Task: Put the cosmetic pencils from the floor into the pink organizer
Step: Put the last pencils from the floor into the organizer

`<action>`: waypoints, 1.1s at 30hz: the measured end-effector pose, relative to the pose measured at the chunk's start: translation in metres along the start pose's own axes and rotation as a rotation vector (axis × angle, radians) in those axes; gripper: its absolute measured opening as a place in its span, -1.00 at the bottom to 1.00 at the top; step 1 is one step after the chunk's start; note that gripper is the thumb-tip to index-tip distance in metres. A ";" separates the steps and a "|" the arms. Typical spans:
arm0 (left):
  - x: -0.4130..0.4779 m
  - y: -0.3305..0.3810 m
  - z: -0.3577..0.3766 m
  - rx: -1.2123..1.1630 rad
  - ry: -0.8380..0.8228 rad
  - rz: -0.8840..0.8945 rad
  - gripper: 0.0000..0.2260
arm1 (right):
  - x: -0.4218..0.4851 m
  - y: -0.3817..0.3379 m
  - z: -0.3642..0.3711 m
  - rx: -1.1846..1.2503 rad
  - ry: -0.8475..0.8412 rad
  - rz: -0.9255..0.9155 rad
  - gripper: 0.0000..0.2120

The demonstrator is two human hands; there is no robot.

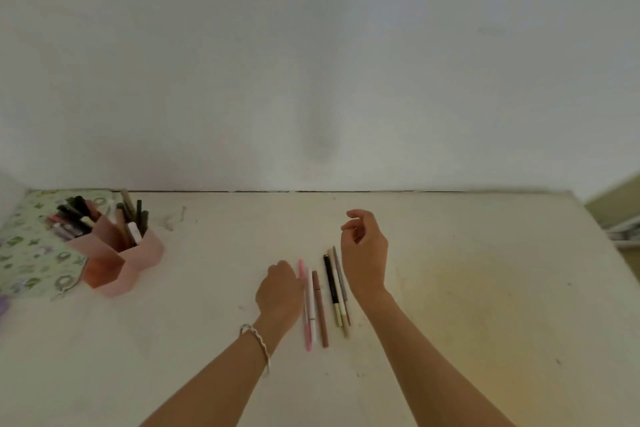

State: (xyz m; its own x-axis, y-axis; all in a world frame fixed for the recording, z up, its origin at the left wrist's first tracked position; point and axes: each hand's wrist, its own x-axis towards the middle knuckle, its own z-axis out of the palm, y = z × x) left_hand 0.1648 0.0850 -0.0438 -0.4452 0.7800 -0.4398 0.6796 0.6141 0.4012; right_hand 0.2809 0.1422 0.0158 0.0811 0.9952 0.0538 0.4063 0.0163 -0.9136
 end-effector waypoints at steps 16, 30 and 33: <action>0.004 0.020 -0.053 -0.236 0.298 0.157 -0.90 | -0.008 0.055 -0.001 -0.473 -0.364 0.313 -0.83; 0.011 0.002 -0.112 -0.583 0.454 0.430 -0.63 | 0.005 0.004 0.019 -0.049 -0.148 0.139 -0.88; 0.016 -0.021 -0.153 -0.610 0.599 0.457 -0.68 | 0.007 -0.023 0.037 0.074 -0.143 0.066 -0.63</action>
State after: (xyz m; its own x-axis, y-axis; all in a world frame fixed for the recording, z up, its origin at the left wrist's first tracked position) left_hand 0.0542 0.1023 0.0637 -0.5512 0.7871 0.2769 0.5169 0.0617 0.8538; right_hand 0.2387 0.1518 0.0223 -0.0275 0.9978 -0.0604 0.3358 -0.0477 -0.9407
